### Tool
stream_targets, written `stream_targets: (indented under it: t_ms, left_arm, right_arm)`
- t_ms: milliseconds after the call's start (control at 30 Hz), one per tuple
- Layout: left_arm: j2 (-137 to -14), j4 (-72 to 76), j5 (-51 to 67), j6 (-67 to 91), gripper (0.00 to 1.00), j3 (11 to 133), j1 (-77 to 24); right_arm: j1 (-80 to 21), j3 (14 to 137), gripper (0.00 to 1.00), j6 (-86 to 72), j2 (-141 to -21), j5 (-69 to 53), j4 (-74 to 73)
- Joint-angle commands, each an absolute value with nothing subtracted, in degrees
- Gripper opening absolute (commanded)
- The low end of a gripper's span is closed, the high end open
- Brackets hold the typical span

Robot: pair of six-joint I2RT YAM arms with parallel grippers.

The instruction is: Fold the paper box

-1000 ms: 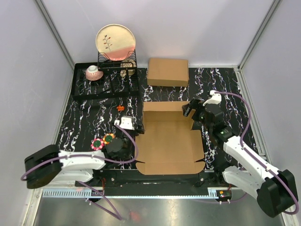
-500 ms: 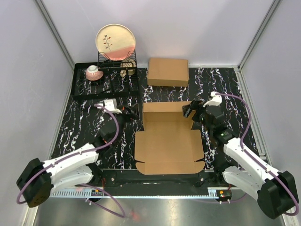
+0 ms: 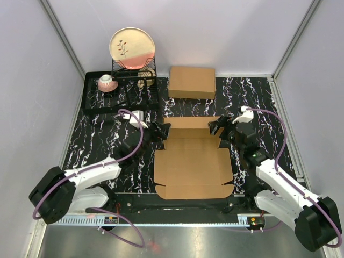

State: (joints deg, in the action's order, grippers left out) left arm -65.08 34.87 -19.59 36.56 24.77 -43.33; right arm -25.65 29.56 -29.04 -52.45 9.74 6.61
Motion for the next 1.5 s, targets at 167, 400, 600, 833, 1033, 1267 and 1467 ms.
stream_targets:
  t_ms: [167, 400, 600, 833, 1033, 1267, 1467]
  left_arm:
    - [-69.26, 44.56, -13.54, 40.78, 0.39, 26.02, -42.63]
    - [-70.58, 44.74, -12.83, 40.96, 0.33, 26.54, -42.63]
    - [-72.07, 45.97, -11.95, 41.31, 0.16, 25.58, -42.63]
    - [-71.64, 46.15, -12.39, 41.05, 0.23, 25.05, -42.54]
    - [-65.66, 38.52, -15.98, 36.74, 0.65, 28.47, -42.36]
    - [-56.79, 32.00, -22.85, 30.94, 0.76, 29.62, -41.84]
    - [-50.19, 26.72, -25.66, 28.48, 0.77, 27.26, -41.66]
  right_arm:
    - [-25.40, 28.48, 0.89, -28.57, -52.65, 8.70, 5.54]
    - [-25.40, 28.13, 0.89, -28.65, -52.82, 8.35, 5.62]
    - [-25.40, 26.55, 0.88, -28.92, -52.91, 8.17, 5.98]
    - [-25.31, 27.50, 0.88, -28.57, -51.86, 8.70, 4.57]
    - [-25.31, 32.07, 0.94, -26.98, -50.63, 10.72, 0.80]
    - [-25.40, 35.51, 0.99, -26.02, -49.92, 12.48, -2.98]
    - [-25.40, 38.84, 1.00, -24.79, -46.41, 14.06, -7.72]
